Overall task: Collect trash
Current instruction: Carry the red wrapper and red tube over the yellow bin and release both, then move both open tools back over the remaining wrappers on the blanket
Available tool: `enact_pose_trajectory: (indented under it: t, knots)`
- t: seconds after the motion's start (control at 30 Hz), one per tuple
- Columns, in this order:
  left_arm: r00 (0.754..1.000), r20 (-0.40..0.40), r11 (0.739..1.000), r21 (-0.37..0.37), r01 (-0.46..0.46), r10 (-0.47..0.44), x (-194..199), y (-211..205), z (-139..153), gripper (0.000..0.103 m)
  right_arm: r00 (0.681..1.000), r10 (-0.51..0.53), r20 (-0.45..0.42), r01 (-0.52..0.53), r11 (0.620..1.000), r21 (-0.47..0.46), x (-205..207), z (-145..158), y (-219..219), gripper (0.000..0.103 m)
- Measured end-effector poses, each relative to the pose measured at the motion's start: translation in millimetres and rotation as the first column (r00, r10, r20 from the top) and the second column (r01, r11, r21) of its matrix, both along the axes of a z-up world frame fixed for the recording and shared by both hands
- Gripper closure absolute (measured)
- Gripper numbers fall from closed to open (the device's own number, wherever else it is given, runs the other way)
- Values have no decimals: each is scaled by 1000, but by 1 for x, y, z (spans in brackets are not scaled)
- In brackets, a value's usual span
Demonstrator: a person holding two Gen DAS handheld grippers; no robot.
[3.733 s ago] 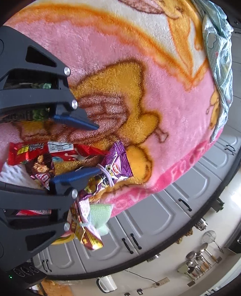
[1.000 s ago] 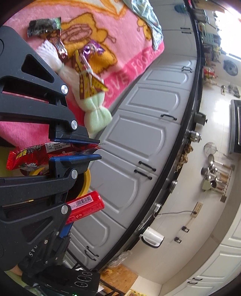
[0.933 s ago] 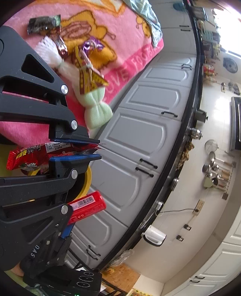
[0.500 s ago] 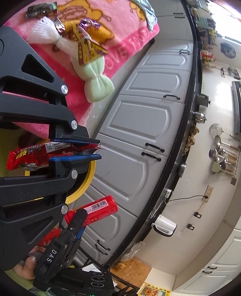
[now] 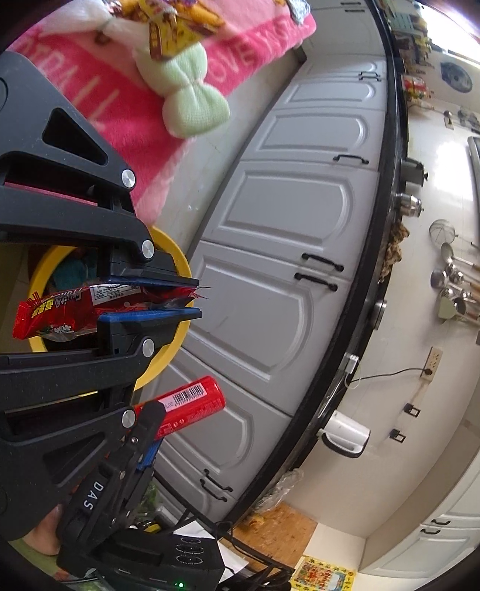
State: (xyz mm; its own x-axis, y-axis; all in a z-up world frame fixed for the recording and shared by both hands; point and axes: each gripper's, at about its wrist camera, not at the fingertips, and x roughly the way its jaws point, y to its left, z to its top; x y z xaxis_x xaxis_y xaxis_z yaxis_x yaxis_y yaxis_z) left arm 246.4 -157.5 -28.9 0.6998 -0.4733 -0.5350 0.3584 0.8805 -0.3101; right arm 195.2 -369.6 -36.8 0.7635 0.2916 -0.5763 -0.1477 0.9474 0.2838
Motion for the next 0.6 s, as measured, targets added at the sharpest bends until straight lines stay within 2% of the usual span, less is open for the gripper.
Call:
enact_pose_trajectory:
  t: [0.43,0.5,0.57,0.6]
  knots:
    - [997,-64,999,10,40,-40,29,-31,-38,95,992,-65,-104,68,997,30,21,-41,-28,74]
    - [997,-66,999,11,34,-34,28,-31,-40,85,989,-86,-118,90,995,36,23,-44,-31,70]
    - [997,-69,1000,9,28,-27,28,-29,-41,69,988,-95,-123,101,994,46,24,-45,-34,61]
    - [997,-69,1000,8,22,-21,28,-27,-42,67,987,-105,-119,111,993,44,23,-45,-35,57]
